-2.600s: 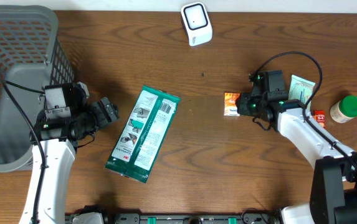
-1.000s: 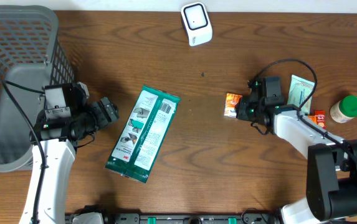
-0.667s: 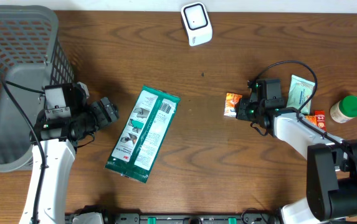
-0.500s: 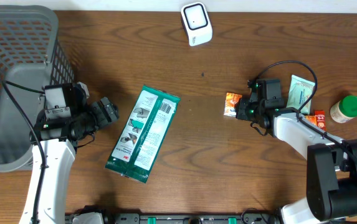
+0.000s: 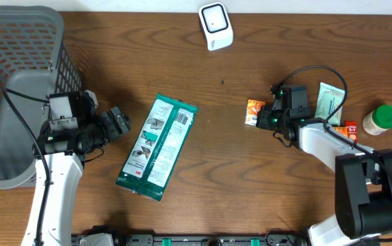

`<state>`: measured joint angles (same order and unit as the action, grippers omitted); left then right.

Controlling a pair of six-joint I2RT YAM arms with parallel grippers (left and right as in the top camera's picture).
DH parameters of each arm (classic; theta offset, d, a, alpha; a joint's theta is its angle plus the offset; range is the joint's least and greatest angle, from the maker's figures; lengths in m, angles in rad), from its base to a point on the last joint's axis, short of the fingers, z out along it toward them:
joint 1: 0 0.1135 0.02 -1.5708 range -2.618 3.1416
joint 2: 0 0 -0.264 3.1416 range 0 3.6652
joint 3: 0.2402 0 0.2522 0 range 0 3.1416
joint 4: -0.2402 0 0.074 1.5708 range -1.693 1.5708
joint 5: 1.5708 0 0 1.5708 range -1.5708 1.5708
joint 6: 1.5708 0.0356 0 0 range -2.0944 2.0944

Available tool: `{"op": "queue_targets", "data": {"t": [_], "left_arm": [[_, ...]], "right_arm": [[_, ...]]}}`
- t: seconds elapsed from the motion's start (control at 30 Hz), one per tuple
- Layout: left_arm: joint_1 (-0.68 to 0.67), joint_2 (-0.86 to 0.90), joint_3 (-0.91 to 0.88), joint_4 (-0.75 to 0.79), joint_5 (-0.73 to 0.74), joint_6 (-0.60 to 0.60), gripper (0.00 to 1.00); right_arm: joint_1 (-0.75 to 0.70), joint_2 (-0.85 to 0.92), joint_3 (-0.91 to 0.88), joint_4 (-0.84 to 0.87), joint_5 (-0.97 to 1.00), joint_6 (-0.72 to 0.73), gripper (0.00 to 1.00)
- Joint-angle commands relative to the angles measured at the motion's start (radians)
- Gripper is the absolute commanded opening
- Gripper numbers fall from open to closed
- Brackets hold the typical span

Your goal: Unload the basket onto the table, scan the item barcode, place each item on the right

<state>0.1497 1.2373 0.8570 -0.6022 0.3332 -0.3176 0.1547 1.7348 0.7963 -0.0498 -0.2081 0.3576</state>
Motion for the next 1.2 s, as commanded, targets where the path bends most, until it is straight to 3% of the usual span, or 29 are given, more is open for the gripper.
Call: {"op": "queue_targets", "data": {"t": [0.0, 0.17, 0.37, 0.57, 0.8, 1.0, 1.17], "left_arm": [[0.009, 0.004, 0.006, -0.003, -0.013, -0.013, 0.93], [0.009, 0.004, 0.006, -0.003, -0.013, -0.013, 0.93], [0.009, 0.004, 0.006, -0.003, -0.013, -0.013, 0.93], [0.009, 0.004, 0.006, -0.003, -0.013, -0.013, 0.93], [0.009, 0.004, 0.006, -0.003, -0.013, -0.013, 0.93], [0.009, 0.003, 0.006, -0.003, -0.013, -0.013, 0.93], [0.009, 0.004, 0.006, -0.003, -0.013, -0.013, 0.93]], "right_arm": [[-0.003, 0.055, -0.022, -0.016, 0.017, -0.003, 0.01], [-0.003, -0.053, 0.053, -0.131, -0.064, -0.09, 0.01], [-0.003, -0.19, 0.296, -0.547, -0.069, -0.241, 0.01], [-0.002, -0.201, 0.575, -0.905, -0.089, -0.343, 0.01], [0.02, -0.193, 0.878, -1.089, 0.022, -0.324, 0.01], [0.052, -0.087, 1.282, -1.289, 0.193, -0.286, 0.01], [0.101, 0.041, 1.487, -1.307, 0.368, -0.286, 0.01]]}}
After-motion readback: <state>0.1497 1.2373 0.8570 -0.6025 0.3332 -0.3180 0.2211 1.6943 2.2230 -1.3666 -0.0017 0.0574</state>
